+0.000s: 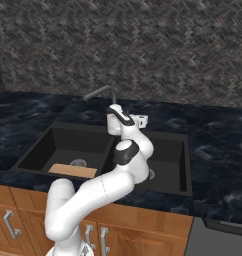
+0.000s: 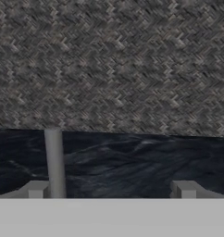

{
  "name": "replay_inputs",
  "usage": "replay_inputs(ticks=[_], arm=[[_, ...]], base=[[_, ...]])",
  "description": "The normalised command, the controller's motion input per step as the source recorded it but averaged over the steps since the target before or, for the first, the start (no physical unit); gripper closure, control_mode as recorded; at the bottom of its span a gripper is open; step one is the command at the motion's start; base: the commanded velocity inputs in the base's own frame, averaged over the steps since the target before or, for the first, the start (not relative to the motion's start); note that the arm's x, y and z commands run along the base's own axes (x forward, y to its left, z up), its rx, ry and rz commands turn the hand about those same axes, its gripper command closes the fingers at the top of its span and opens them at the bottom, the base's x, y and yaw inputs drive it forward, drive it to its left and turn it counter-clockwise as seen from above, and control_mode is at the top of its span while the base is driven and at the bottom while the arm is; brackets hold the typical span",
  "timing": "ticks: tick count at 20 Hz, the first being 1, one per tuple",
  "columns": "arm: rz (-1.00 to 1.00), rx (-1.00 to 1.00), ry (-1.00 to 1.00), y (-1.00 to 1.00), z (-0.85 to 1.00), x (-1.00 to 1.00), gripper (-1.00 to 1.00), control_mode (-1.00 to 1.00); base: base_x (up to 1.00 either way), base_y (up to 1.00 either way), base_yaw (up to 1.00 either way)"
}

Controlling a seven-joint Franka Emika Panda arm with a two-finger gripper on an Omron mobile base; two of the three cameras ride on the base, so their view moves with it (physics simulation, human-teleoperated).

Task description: Turn on the sink faucet with hot water and rinse the cutting board for ten seconds, then turn off the faucet. Push the cutting board to reach the water if necessary.

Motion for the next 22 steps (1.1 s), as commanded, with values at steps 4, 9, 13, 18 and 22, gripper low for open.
replay_inputs(ticks=[4,9,13,18,22], arm=[[0.0,0.0,0.0,-0.16,0.0,0.0,-1.0,-1.0],[0.0,0.0,0.0,-0.14,0.0,0.0,-1.0,-1.0],[0.0,0.0,0.0,-0.13,0.0,0.0,-1.0,-1.0],[0.0,0.0,0.0,-0.16,0.0,0.0,-1.0,-1.0],[0.0,0.0,0.0,-0.14,0.0,-0.01,-1.0,-1.0]], base=[[0.0,0.0,0.0],[0.0,0.0,0.0],[0.0,0.0,0.0],[0.0,0.0,0.0],[0.0,0.0,0.0]])
